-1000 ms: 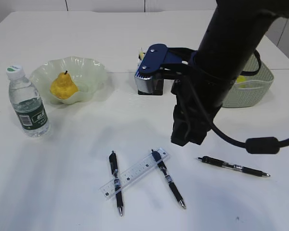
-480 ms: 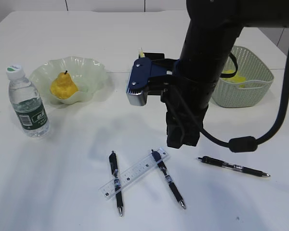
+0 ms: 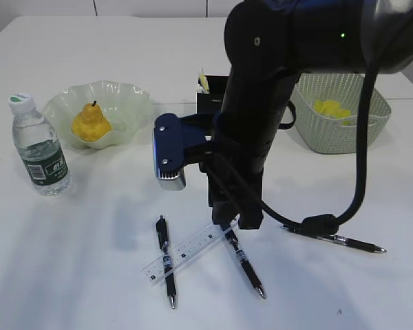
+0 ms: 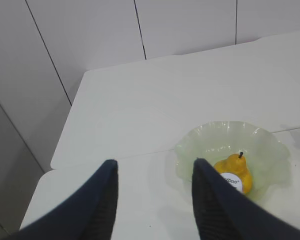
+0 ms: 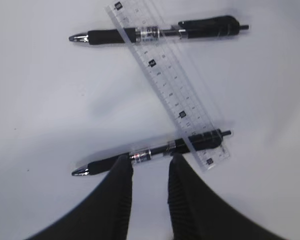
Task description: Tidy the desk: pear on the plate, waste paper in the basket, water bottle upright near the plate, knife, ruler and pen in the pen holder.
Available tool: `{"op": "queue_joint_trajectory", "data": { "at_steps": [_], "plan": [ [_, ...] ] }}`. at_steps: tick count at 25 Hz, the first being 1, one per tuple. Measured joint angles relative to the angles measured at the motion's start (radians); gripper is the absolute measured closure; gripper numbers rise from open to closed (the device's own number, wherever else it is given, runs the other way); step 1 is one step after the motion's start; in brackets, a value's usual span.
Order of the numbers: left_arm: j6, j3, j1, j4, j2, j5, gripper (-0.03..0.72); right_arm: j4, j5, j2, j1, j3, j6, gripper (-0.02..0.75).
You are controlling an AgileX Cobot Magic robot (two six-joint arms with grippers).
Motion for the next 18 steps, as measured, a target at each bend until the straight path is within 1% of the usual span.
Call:
{"op": "queue_joint_trajectory", "data": {
  "at_steps": [7,14,18],
  "plan": [
    [0.0,0.0,0.0,0.0,0.0,0.0,0.347,-0.002,-0.101,0.027,0.019,0.0,-0.055,0.547],
    [0.0,0.0,0.0,0.0,0.0,0.0,0.347,0.002,-0.1,0.027,0.019,0.0,-0.059,0.547],
    [0.0,0.0,0.0,0.0,0.0,0.0,0.347,0.03,-0.102,0.027,0.019,0.0,-0.06,0.546]
  ]
}}
